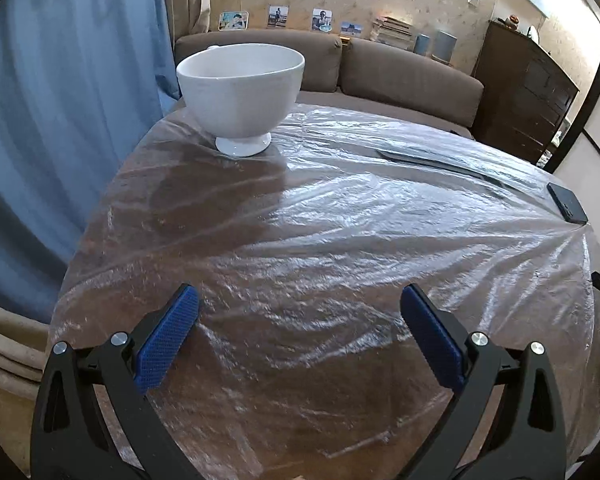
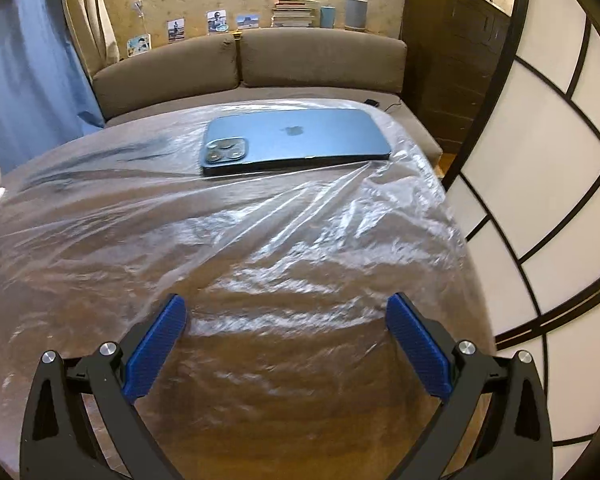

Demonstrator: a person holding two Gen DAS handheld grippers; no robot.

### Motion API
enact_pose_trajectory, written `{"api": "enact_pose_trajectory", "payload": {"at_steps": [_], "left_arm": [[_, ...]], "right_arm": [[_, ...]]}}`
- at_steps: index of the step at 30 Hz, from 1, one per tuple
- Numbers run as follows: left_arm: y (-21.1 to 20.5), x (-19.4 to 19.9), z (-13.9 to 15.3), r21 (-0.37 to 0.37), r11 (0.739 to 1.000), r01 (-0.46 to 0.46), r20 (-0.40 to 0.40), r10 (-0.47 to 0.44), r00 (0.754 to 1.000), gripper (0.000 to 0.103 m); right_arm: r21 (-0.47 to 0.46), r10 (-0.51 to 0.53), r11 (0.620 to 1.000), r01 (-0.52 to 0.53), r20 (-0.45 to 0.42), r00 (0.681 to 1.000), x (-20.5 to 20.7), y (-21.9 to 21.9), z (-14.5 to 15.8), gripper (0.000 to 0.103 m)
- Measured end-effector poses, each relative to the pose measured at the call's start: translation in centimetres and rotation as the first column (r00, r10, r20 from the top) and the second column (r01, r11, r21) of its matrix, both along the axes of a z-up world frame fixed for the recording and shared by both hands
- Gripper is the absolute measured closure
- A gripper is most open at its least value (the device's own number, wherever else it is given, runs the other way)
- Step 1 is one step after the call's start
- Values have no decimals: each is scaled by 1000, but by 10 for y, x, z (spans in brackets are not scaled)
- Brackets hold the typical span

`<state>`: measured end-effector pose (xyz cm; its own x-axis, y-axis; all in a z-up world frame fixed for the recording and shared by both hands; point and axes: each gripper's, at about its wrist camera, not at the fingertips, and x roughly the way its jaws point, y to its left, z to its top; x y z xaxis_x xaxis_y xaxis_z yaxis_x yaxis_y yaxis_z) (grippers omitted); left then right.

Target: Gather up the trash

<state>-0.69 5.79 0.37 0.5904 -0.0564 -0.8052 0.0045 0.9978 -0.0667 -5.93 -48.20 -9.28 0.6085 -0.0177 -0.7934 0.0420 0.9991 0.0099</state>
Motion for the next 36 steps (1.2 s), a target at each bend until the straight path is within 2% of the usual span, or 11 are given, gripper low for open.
{"api": "enact_pose_trajectory", "payload": {"at_steps": [3, 36], "left_arm": [[-6, -2, -1, 74, 997, -16, -21, 18, 1000, 1], [-3, -5, -1, 68, 998, -5, -23, 7, 1000, 1]], "right_arm": [[-3, -3, 1000, 3, 0, 1000, 3, -3, -1, 4], [-4, -6, 1000, 6, 0, 1000, -1, 0, 1, 4]]}}
